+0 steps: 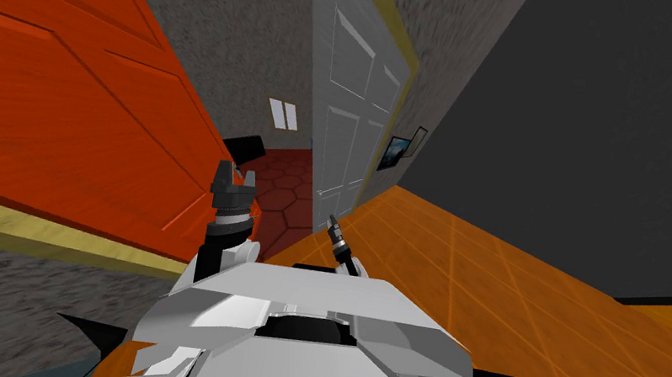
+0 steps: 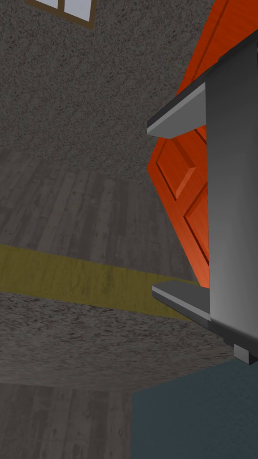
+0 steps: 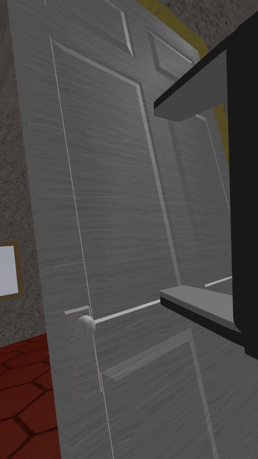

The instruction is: Push the door open

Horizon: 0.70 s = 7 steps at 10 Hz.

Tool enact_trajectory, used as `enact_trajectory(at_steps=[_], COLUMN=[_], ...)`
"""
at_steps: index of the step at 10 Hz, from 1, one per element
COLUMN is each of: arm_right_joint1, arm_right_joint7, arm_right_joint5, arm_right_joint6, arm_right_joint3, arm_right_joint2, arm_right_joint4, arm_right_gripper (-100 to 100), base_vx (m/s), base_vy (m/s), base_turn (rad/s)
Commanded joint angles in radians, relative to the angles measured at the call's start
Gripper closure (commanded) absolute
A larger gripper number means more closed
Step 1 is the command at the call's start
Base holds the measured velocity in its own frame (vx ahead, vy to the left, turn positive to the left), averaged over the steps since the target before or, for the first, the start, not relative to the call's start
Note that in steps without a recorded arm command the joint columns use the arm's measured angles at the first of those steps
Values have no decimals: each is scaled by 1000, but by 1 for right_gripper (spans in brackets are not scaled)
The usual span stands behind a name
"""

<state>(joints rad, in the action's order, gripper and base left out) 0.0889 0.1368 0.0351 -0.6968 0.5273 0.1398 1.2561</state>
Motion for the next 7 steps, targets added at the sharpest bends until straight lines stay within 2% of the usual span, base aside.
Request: enact_trajectory(at_steps=[1,3,6,7], arm_right_joint1=[-14,-32,-49,-61], arm_right_joint7=[1,4,8,10], arm_right_joint5=[-1,-3,-4,-6], arm_right_joint6=[-12,-20,-27,-31], arm_right_joint3=[15,40,65,81], arm_right_joint2=[-1,0,1,2], arm_right_joint4=[-39,-85,-129,-159], arm_right_gripper=[-100,-100,-100,-100], base_vx=[104,102,122,144], base_vy=[-4,-8,3,-2], base_turn=[-21,-40,-24,-41])
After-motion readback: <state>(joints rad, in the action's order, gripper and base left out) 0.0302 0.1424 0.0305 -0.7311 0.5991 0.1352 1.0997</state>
